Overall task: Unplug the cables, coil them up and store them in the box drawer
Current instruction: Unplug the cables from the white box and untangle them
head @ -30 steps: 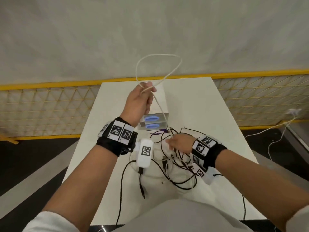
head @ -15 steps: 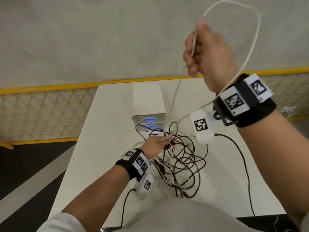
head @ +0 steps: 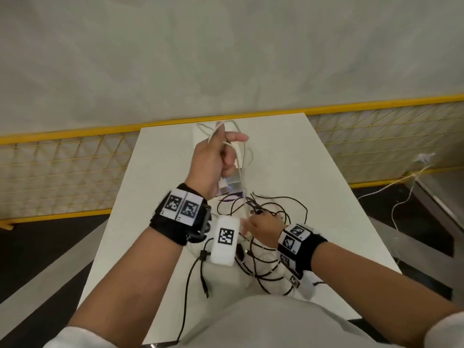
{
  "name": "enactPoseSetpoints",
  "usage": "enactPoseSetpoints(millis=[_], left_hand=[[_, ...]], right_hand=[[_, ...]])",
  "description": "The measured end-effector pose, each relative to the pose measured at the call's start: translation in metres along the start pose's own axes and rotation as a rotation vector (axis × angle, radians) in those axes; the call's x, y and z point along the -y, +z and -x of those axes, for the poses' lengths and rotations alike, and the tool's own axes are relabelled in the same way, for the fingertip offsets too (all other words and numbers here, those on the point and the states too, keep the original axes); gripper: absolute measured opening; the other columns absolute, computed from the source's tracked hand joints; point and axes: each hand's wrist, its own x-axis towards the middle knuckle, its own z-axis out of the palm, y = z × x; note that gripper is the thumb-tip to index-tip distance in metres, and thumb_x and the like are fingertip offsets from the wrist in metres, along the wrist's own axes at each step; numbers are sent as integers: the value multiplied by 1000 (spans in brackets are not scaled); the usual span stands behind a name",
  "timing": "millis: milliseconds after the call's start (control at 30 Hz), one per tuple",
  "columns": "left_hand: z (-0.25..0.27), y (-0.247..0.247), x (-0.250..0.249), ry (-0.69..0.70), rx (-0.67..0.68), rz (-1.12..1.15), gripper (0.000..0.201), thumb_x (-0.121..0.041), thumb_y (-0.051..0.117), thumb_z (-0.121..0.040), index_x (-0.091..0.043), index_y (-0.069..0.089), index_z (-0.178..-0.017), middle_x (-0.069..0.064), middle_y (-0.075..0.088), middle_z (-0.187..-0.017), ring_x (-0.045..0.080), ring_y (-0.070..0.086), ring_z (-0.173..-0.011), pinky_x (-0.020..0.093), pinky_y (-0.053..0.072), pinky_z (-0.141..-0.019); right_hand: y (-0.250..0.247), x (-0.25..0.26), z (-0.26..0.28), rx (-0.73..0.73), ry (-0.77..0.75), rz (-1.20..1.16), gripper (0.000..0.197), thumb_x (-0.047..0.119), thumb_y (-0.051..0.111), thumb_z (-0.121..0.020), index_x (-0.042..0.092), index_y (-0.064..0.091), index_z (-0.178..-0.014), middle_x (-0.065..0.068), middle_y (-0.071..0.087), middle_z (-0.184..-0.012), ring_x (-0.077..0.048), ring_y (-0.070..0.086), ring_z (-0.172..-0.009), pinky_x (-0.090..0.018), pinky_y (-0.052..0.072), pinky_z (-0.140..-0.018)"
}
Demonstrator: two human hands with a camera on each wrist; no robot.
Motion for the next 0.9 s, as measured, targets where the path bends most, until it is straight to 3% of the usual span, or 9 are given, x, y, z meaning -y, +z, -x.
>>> enactPoseSetpoints(millis=[100,200,267,367,467,567,700,767,900], left_hand=[[5,-13,15,-39,34,-224,32,-44,51,-93,-22,56,-116,-9,44,-51,11,25,-43,22,21,-42],[23,-20,61,-138,158,-427,47,-42,64,-85,-22,48,-124,-13,53,-55,6,29,-41,21,26,-40],[37,-12,86,-184,250,-457,43,-37,65,-86,-18,54,-123,-11,40,-47,5,27,-39,21,26,-39],[45,8,97,-143,192,-322,20,-26,56,-94,-30,65,-112,-4,29,-47,8,22,-40,22,22,-40],[39,11,88,-100,25,-193,20,-26,51,-96,-31,68,-104,-8,30,-48,9,21,-42,23,18,-41],[30,-1,76,-63,-5,-144,22,-26,49,-97,-24,70,-100,0,29,-51,10,23,-41,21,19,-39],[21,-8,53,-13,-44,-9,33,-29,44,-99,-6,67,-102,-4,33,-45,9,22,-39,19,18,-39],[16,-4,40,2,-52,59,35,-30,44,-99,-3,65,-104,-4,33,-44,9,22,-40,19,18,-39],[9,1,36,-54,-20,42,35,-29,46,-99,-2,64,-112,-3,35,-45,8,23,-38,18,18,-39]], right_hand=[[-29,1,2,-127,68,221,53,49,24,-98,20,66,-109,-8,53,-125,-31,49,-115,-42,36,-96],[-92,18,11,-246,-25,-463,54,42,31,-100,6,69,-86,-13,61,-82,-16,60,-69,-28,43,-68],[-124,30,17,-258,-115,-823,49,38,39,-99,7,63,-70,-14,58,-60,-14,54,-43,-23,42,-50],[-151,50,28,-259,-216,-1229,49,37,43,-98,8,52,-60,-12,54,-55,-19,53,-36,-22,43,-40],[-174,51,34,-368,-230,-1362,51,41,43,-97,15,41,-53,-5,44,-52,-14,30,-28,-14,23,-35],[-182,24,41,-320,-164,-1202,47,48,50,-91,14,53,-60,-4,46,-57,-14,34,-33,-17,26,-38],[-147,-14,37,-338,-17,-730,40,56,61,-80,23,65,-103,1,61,-99,-11,54,-63,-23,42,-56],[-110,-14,30,-139,-46,-505,41,54,62,-81,30,59,-115,5,59,-108,-9,58,-64,-20,44,-55],[-45,6,19,30,-115,-621,18,23,46,-98,13,60,-91,4,59,-86,-25,65,-66,-25,50,-53]])
